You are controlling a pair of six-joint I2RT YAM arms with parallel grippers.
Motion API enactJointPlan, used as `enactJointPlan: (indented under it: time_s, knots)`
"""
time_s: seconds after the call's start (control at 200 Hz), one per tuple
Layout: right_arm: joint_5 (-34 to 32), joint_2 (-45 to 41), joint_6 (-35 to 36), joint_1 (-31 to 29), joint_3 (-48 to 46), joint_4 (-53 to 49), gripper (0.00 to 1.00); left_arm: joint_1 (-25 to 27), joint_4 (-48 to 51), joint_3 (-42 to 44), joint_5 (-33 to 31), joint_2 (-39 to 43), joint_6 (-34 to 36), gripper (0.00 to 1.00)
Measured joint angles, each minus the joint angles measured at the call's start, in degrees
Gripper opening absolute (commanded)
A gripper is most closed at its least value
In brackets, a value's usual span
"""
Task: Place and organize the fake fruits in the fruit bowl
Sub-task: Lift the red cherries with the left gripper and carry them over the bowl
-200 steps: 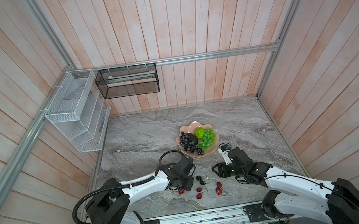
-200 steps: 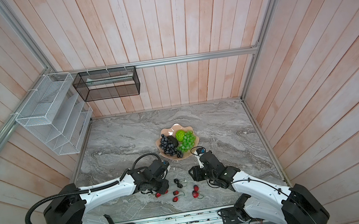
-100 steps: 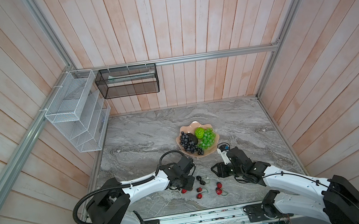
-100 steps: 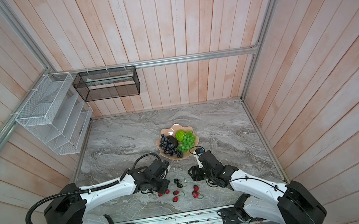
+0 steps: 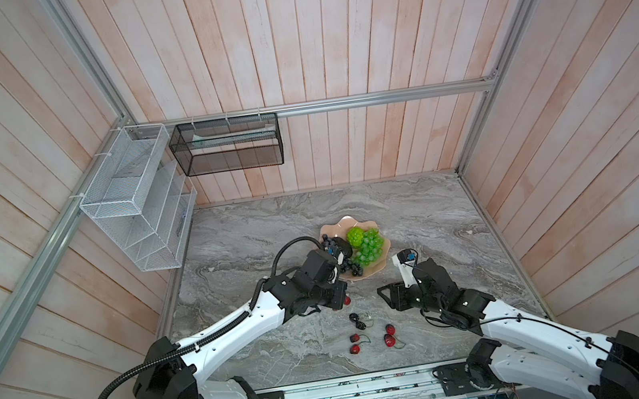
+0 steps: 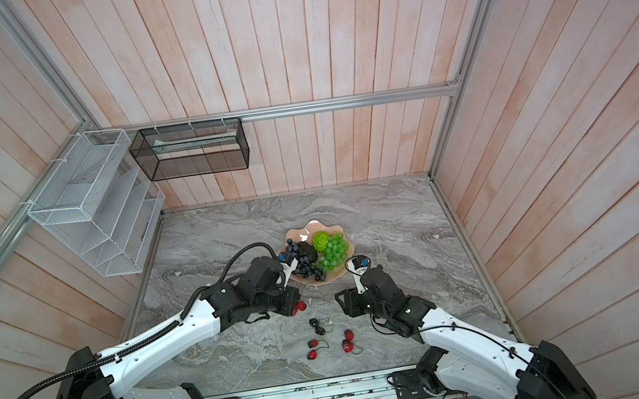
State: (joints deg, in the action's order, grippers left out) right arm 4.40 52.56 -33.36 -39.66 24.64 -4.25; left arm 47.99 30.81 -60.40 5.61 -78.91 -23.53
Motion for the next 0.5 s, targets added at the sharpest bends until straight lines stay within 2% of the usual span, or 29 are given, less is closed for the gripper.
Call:
enactJointPlan:
  time_s: [0.295,0.5]
  knots:
    - [-1.7,-2.4,0.0,1.2,0.0,-0.1,0.52,-5.9,-7.6,-15.2,0.3,-12.9,3.4,0.0]
    - [-1.5,-2.4,0.0,1.9,-0.1,0.0,0.52,-8.3,-12.4,-19.9,1.4,-22.3,3.6,0.0]
